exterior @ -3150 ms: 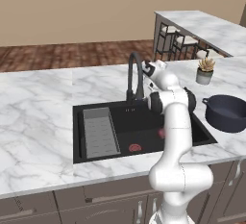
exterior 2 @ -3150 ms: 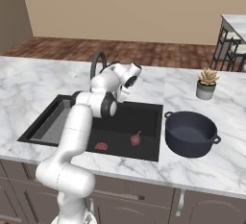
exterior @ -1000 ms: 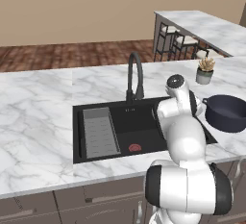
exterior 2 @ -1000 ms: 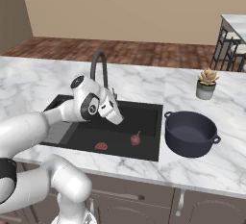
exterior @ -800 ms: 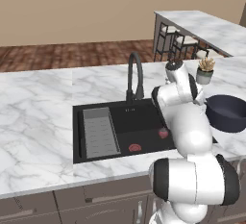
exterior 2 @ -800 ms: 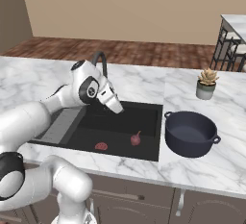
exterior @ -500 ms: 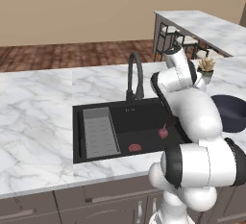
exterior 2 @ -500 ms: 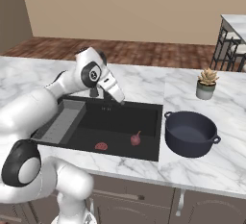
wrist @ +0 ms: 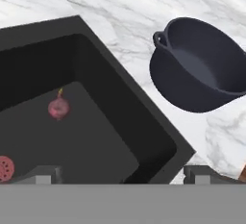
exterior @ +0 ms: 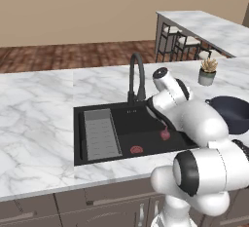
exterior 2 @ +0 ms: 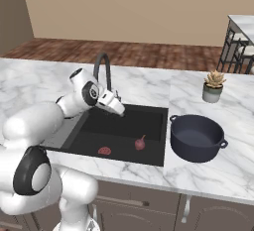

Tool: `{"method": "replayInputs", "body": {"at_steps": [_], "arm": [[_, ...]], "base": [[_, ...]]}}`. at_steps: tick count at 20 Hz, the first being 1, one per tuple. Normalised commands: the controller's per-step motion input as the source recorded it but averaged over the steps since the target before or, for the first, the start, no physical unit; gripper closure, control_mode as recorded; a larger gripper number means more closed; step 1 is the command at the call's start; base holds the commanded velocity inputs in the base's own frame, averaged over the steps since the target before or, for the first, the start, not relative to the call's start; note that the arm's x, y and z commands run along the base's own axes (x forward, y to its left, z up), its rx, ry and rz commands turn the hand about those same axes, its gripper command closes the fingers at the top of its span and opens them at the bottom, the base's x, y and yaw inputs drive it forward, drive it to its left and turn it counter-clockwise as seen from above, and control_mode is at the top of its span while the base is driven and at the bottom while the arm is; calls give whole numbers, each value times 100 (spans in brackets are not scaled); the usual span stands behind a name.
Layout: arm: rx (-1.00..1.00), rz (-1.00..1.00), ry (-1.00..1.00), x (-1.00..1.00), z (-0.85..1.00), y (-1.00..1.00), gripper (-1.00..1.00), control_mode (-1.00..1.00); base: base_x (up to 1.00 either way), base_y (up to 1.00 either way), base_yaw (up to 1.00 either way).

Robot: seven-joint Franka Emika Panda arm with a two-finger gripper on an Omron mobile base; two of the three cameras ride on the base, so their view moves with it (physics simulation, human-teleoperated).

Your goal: Dump the onion from the pot into the sink. Then turn on the water and wash the onion. Then turn off the water and put the onion back in the pot.

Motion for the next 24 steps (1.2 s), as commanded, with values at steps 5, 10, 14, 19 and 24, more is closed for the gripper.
{"method": "replayInputs", "body": {"at_steps": [5,10,14,19,24], "arm": [[1,25,0,4,-10,-7,-100,-100],[6,27,5,0,7,-13,-100,-100],[1,27,13,0,0,0,-100,-100],[0,21,15,0,0,0,-100,-100],[0,6,15,10,0,0,-100,-100]], "base": [[0,0,0],[0,0,0],[0,0,0],[0,0,0],[0,0,0]]}}
